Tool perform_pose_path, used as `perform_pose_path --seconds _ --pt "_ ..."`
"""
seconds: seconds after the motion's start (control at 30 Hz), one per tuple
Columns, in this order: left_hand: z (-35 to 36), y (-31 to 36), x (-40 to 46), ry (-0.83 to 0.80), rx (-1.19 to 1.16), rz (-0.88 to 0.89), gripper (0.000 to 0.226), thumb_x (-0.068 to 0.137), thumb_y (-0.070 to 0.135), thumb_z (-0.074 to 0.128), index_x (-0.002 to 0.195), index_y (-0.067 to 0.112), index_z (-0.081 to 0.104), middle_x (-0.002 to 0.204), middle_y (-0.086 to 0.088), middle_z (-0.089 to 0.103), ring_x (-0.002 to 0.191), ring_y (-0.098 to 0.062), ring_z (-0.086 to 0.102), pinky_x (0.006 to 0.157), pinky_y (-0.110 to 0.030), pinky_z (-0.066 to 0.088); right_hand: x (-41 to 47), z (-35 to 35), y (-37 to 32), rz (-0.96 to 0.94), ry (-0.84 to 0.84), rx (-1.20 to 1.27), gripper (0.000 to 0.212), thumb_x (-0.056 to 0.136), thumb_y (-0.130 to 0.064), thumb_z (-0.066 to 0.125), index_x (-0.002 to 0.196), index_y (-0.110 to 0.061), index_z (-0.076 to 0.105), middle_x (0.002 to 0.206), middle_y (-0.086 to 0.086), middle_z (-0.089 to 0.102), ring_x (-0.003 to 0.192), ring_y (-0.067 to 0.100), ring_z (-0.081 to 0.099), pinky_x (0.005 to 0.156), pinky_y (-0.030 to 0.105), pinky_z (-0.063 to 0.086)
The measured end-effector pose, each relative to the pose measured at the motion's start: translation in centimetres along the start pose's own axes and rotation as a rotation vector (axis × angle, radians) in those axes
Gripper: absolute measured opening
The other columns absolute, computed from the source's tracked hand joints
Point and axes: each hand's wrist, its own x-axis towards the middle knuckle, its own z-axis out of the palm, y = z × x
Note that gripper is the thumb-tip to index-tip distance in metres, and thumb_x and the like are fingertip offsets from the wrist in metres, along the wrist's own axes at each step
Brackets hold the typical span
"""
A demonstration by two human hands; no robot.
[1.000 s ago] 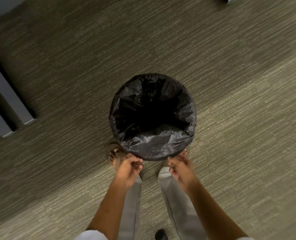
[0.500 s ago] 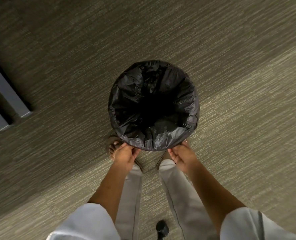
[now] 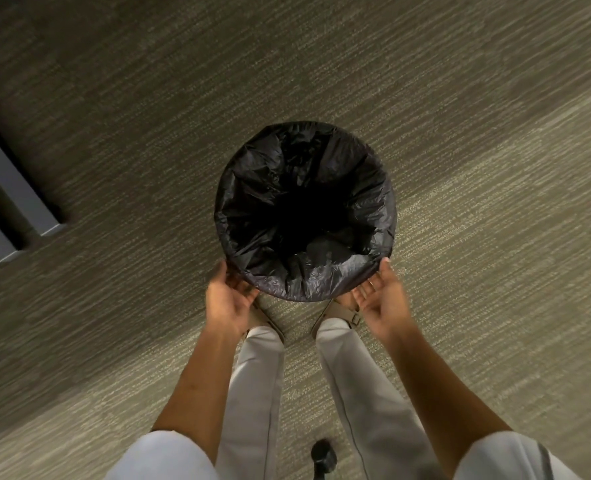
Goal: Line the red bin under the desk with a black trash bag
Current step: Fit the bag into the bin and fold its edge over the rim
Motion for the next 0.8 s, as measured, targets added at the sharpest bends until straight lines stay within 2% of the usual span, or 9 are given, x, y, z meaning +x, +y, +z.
perform_pose_path --seconds 0.17,0.27,0.37,0.47,0.57,0.63,0.67,0.73,0.8 --pt "0.9 0.3 0.6 0.078 -0.002 0.019 0.017 0.098 0.015 0.049 0.1 0.008 0.065 0.101 -0.009 0.065 0.095 -0.023 0.061 0.096 -0.039 0.049 0.9 0.9 -0.3 0.044 -0.009 0.132 0.03 0.106 -0.023 0.042 0.119 -0.004 0.062 0.086 0.009 0.08 0.081 0.018 0.077 0.087 0.034 0.058" --pt "1.1 0.7 0.9 0.088 -0.046 0.002 0.02 0.099 0.011 0.045 0.096 0.006 0.065 0.096 -0.009 0.067 0.089 -0.022 0.064 0.092 -0.036 0.053 1.3 0.8 -0.7 0.04 0.018 0.124 0.037 0.106 -0.023 0.043 0.132 -0.001 0.056 0.097 0.012 0.079 0.084 0.015 0.074 0.098 0.028 0.053" --pt "1.2 1.1 1.1 0.084 -0.047 -0.005 0.023 0.1 0.009 0.042 0.093 0.006 0.064 0.096 -0.009 0.068 0.086 -0.02 0.065 0.089 -0.033 0.053 1.2 1.0 -1.6 0.038 0.009 0.129 0.034 0.107 -0.019 0.039 0.131 -0.001 0.056 0.12 0.017 0.07 0.085 0.014 0.073 0.057 0.02 0.059" --pt "1.2 1.1 1.3 0.07 -0.041 -0.003 0.023 0.101 0.008 0.038 0.098 0.005 0.061 0.099 -0.01 0.066 0.088 -0.02 0.063 0.088 -0.034 0.052 1.1 1.3 -2.2 0.083 0.017 0.163 0.029 0.108 -0.02 0.037 0.106 -0.006 0.062 0.098 0.015 0.073 0.046 0.005 0.064 0.036 0.013 0.046" --pt "1.4 0.9 1.4 0.058 -0.068 -0.011 0.025 0.103 0.012 0.035 0.111 0.006 0.059 0.107 -0.011 0.066 0.098 -0.023 0.063 0.094 -0.039 0.052 1.5 1.1 -2.3 0.132 0.032 0.162 0.028 0.107 -0.027 0.038 0.103 -0.011 0.061 0.103 0.011 0.066 0.036 -0.001 0.038 0.046 0.011 0.051" --pt "1.6 1.0 1.3 0.053 -0.07 -0.006 0.029 0.104 0.018 0.035 0.108 0.008 0.062 0.112 -0.011 0.066 0.106 -0.026 0.062 0.103 -0.042 0.048 1.6 1.1 -2.1 0.136 0.039 0.135 0.031 0.107 -0.029 0.037 0.121 -0.011 0.059 0.103 0.009 0.061 0.046 0.0 0.036 0.075 0.018 0.058" --pt "1.6 1.0 1.3 0.052 -0.062 0.002 0.031 0.103 0.023 0.036 0.108 0.008 0.063 0.114 -0.011 0.067 0.108 -0.027 0.062 0.104 -0.042 0.047 1.5 1.2 -2.1 0.121 0.035 0.11 0.034 0.108 -0.03 0.037 0.127 -0.012 0.058 0.102 0.007 0.064 0.046 0.001 0.04 0.077 0.021 0.059" --pt "1.5 1.4 1.3 0.05 -0.054 0.01 0.045 0.102 0.041 0.036 0.117 0.007 0.062 0.124 -0.013 0.066 0.116 -0.03 0.062 0.106 -0.044 0.046 1.0 1.6 -2.2 0.077 0.005 0.069 0.038 0.108 -0.036 0.035 0.126 -0.013 0.059 0.097 0.01 0.074 0.039 0.003 0.053 0.06 0.02 0.059" --pt "1.2 1.8 1.5 0.049 -0.024 0.013 0.06 0.098 0.055 0.036 0.123 0.005 0.059 0.13 -0.012 0.064 0.121 -0.031 0.06 0.109 -0.046 0.043 0.4 2.1 -2.6 0.042 -0.009 0.071 0.039 0.108 -0.036 0.034 0.125 -0.013 0.061 0.109 0.016 0.073 0.046 0.008 0.067 0.049 0.02 0.056"
